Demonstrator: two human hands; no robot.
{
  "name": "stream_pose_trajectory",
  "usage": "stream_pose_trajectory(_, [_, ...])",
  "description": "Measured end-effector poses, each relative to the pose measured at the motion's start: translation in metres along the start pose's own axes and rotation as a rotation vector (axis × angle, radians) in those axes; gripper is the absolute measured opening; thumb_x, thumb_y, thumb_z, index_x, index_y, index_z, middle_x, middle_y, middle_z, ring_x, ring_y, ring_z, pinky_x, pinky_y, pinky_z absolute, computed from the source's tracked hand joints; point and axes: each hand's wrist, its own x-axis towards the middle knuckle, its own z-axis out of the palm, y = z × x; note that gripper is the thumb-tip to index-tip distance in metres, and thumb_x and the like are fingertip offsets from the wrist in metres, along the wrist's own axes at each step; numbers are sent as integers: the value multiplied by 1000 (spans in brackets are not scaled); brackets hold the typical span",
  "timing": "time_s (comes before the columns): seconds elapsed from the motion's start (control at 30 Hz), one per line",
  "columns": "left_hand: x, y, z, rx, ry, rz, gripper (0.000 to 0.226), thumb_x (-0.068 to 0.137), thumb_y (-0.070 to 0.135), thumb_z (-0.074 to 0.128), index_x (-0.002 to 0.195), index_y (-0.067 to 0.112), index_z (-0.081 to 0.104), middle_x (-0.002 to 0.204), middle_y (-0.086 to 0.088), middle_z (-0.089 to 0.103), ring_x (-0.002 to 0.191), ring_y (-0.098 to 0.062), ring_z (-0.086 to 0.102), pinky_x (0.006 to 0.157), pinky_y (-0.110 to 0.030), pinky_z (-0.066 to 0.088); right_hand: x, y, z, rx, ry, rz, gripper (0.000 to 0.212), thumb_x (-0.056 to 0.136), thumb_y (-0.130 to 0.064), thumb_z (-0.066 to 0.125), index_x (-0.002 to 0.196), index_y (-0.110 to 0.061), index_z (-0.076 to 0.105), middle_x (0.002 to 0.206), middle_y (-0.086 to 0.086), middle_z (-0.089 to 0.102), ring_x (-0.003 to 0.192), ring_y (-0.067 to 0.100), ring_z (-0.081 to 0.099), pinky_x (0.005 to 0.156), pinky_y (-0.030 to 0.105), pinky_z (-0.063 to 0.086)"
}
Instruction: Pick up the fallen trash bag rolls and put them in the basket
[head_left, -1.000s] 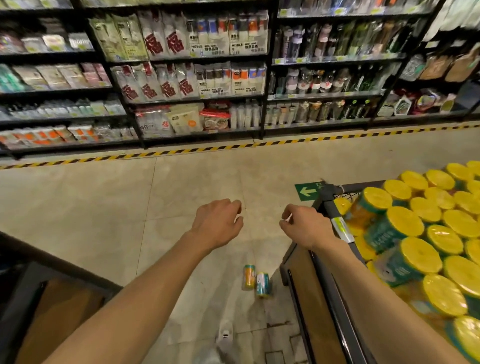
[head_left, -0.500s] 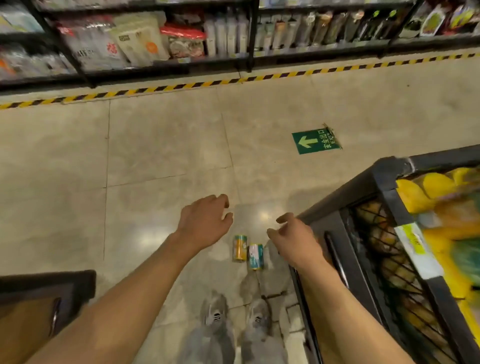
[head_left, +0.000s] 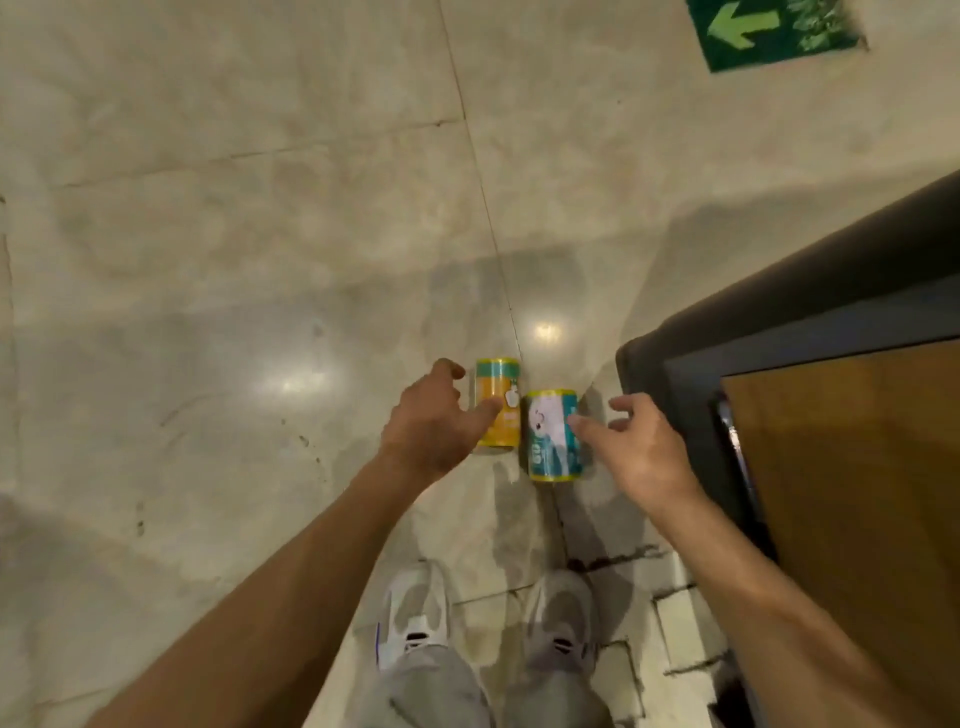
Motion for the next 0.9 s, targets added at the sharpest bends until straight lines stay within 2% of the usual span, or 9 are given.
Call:
stream_pose_trajectory(0.07, [30,-23,32,-169,-19,-69,73,83,56,68,138,15,44,129,-10,59,112,-25,58,88,-33,48,34,20,28,49,-4,43,66,87,-42,75,139,-11,48,126,6,61,94,14,56,66,21,46])
stream_pose_trajectory(0.17, [74,-54,77,-402,-63,-183,82,80,53,73,144,17,36,136,-10,53,110,-22,56,86,-32,49,81,55,66,169,-26,100,73,85,-43,77,142,-13,43,139,9,58,109,23,63,85,34,53])
stream_pose_trajectory(0.23, [99,-67,98,-490,-67,-229,86,75,54,77,142,19,35,134,-8,55,110,-25,60,89,-39,54,103,72,83,240,-58,135,72,84,-41,79,140,-16,42,138,8,57,107,24,65,85,37,55])
stream_pose_trajectory(0.4, [127,-74,126,-592,-77,-203,82,68,57,81,131,20,45,118,-1,63,95,-20,68,60,-29,52,129,92,102,419,-153,151,60,80,-34,82,126,-18,45,111,5,67,89,21,71,67,32,57])
stream_pose_trajectory(0.5, [129,-67,136,-575,-59,-152,83,56,61,84,119,22,48,111,1,65,92,-18,69,76,-40,60,133,93,111,380,-182,131,67,74,-42,84,126,-14,53,112,9,71,90,24,74,71,35,61])
stream_pose_trajectory(0.63, [127,-60,137,-504,-4,-146,99,38,73,73,120,21,52,110,0,66,92,-21,69,83,-44,59,131,89,116,366,-180,88,47,73,-43,85,106,-20,61,99,6,75,83,22,75,71,34,61])
stream_pose_trajectory(0.7, [128,-64,136,-545,8,-154,91,44,69,73,119,21,57,108,-1,69,90,-20,70,83,-44,59,129,87,120,350,-174,80,53,68,-48,86,105,-21,61,98,5,75,85,23,75,82,43,62])
stream_pose_trajectory(0.8, [127,-75,127,-614,-13,-156,59,69,49,79,117,23,57,108,-3,69,90,-21,70,84,-43,59,128,86,123,392,-138,94,74,52,-56,87,109,-16,62,97,9,76,83,27,76,84,49,62])
stream_pose_trajectory(0.9, [123,-86,108,-714,-39,-129,54,77,40,78,122,20,56,109,-4,70,91,-22,71,79,-39,60,119,80,116,526,-157,77,64,65,-42,86,116,-11,62,100,17,75,87,34,75,86,54,60])
